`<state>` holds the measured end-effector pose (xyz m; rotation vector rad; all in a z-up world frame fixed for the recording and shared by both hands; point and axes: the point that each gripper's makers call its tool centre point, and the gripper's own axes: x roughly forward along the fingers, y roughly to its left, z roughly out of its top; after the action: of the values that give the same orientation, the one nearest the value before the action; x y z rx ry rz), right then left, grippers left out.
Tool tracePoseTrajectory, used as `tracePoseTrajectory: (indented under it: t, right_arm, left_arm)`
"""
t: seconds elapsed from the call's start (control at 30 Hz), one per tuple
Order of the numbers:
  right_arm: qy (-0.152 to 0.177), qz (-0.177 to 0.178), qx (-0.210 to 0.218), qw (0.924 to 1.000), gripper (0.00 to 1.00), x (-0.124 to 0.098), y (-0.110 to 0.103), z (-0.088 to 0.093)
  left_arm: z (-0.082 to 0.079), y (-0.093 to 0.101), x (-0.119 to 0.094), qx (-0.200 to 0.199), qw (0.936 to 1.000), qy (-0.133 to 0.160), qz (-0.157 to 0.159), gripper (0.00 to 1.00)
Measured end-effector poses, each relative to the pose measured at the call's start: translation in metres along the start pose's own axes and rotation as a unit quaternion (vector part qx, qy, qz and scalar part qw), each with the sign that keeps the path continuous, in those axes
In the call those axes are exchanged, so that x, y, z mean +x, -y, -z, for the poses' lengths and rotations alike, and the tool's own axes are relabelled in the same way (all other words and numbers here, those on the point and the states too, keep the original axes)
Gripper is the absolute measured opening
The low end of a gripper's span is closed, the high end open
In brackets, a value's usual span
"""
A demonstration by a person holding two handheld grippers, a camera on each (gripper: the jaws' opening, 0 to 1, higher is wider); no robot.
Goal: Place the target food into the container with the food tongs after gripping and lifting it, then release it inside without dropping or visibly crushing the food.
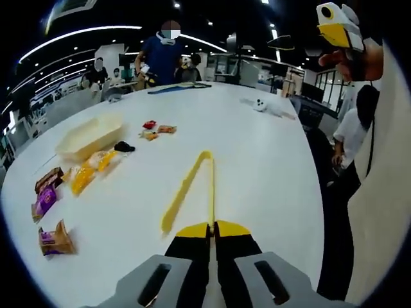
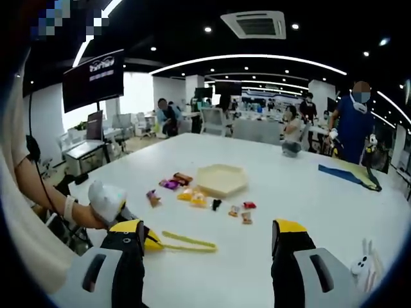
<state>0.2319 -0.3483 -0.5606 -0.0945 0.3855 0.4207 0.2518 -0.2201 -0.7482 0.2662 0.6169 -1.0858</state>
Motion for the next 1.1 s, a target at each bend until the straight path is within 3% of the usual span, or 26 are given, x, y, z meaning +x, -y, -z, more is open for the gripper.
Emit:
tracePoseTrajectory:
  t: [0.27, 0.77, 0.97, 1.1]
  right_arm:
    - [-0.002, -0.006, 0.0, 1.0, 0.82, 0.004, -0.003, 0.0]
    - [0.001, -0.015, 0.002, 0.9999, 0.82, 0.008, -0.008, -0.002]
    - [0.006, -0.019, 0.008, 0.9998, 0.82, 0.01, -0.01, -0.003]
    - [0.01, -0.028, 0.011, 0.9995, 0.82, 0.017, -0.011, -0.009]
  left_arm:
    - [-0.007, -0.006, -0.009, -0.012, 0.9998, 0.012, -0.012, 0.0]
    - [-0.04, -0.007, -0.028, -0.011, 0.9986, 0.048, -0.018, 0.0]
    - [-0.051, -0.006, -0.041, -0.011, 0.998, 0.06, -0.019, 0.0]
    - [-0.068, -0.008, -0.06, -0.017, 0.9961, 0.082, -0.028, 0.0]
